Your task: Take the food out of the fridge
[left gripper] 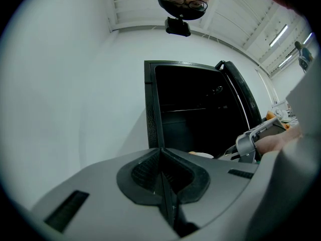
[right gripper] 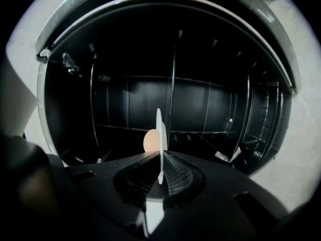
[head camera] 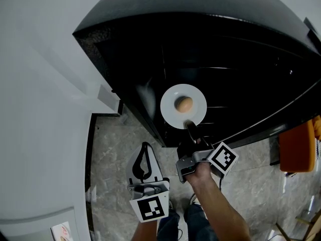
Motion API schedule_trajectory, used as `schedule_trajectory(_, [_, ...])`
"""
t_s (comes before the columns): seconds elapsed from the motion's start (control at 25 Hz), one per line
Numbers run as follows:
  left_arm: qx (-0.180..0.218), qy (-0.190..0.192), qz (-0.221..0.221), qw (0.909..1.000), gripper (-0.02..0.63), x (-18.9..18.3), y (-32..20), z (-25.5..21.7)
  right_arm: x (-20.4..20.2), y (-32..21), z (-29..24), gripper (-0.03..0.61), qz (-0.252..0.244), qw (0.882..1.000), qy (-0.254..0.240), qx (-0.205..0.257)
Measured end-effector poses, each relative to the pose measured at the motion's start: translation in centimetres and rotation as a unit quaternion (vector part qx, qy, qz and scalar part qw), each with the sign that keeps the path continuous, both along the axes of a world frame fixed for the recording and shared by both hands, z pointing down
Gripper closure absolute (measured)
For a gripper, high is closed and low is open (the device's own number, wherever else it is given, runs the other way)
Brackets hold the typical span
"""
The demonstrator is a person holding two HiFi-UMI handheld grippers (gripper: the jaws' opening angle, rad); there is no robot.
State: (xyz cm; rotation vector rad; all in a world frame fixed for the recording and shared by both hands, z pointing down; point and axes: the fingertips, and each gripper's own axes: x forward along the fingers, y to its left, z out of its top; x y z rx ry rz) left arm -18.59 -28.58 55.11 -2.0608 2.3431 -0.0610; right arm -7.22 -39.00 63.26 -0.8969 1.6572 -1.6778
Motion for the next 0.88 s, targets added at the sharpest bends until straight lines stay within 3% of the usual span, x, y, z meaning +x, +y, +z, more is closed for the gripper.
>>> schedule_trajectory(0.68, [-0.004, 0.002, 0.002, 1.0, 0.6, 0.7, 0.5, 0.7, 3.4, 8.9, 0.0, 0.545, 0.013, 0.999, -0.006, -0.047])
schedule_trajectory(0.88, [-0.013, 0.002, 0.004, 0.9999, 0.6, 0.9, 1.0, 1.5, 4.7, 12.1, 0.7, 0.545, 0.025, 0.996, 0.006, -0.079])
